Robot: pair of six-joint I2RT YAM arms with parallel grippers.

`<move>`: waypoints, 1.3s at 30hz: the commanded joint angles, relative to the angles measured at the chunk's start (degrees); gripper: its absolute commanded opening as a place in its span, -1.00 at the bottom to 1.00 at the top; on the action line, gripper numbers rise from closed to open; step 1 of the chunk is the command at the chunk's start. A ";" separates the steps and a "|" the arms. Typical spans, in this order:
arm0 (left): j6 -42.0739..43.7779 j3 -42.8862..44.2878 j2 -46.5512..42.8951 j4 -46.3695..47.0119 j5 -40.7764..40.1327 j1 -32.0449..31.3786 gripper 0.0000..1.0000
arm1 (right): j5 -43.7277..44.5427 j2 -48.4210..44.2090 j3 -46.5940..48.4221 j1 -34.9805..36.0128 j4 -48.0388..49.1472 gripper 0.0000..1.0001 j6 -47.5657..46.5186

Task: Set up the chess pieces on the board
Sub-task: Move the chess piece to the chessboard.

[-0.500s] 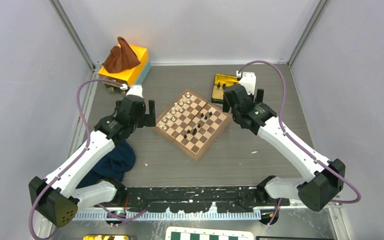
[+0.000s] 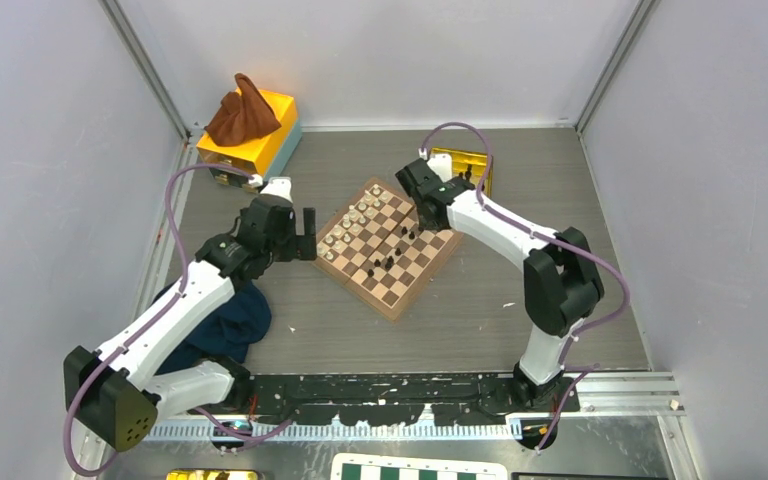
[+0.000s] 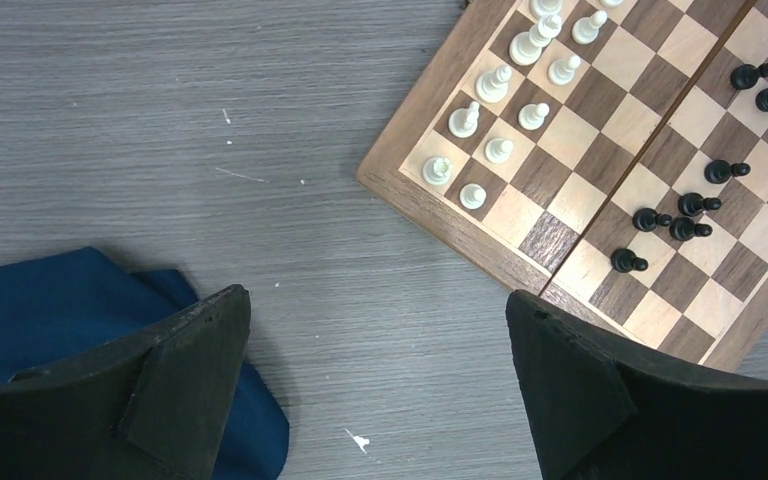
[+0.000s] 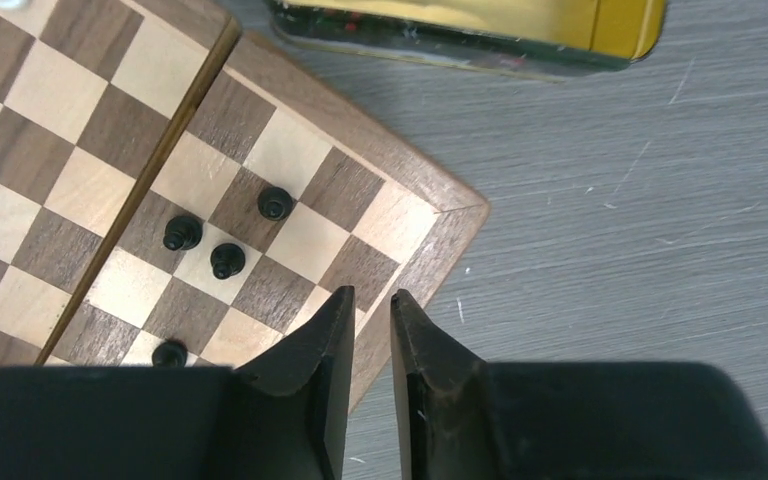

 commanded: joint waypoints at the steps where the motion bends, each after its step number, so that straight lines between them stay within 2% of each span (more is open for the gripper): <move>1: -0.20 -0.18 0.21 3.25 0.93 0.31 0.99 | -2.08 0.88 5.09 -0.10 -0.05 -0.41 2.39; 6: 0.52 -0.20 0.51 3.45 0.95 0.38 0.99 | -5.85 3.62 5.29 -0.09 1.90 -0.05 2.37; 9: 0.71 -0.11 1.08 3.72 1.27 0.42 0.99 | -6.82 5.18 5.69 -0.07 2.63 0.04 2.50; 19: 1.12 -0.12 1.70 3.77 1.56 1.07 0.99 | -8.93 8.43 6.89 -1.15 4.43 0.05 2.65; 39: 1.47 -0.02 2.83 3.62 1.82 2.39 0.99 | -13.75 11.61 8.42 -4.73 6.33 -0.08 2.86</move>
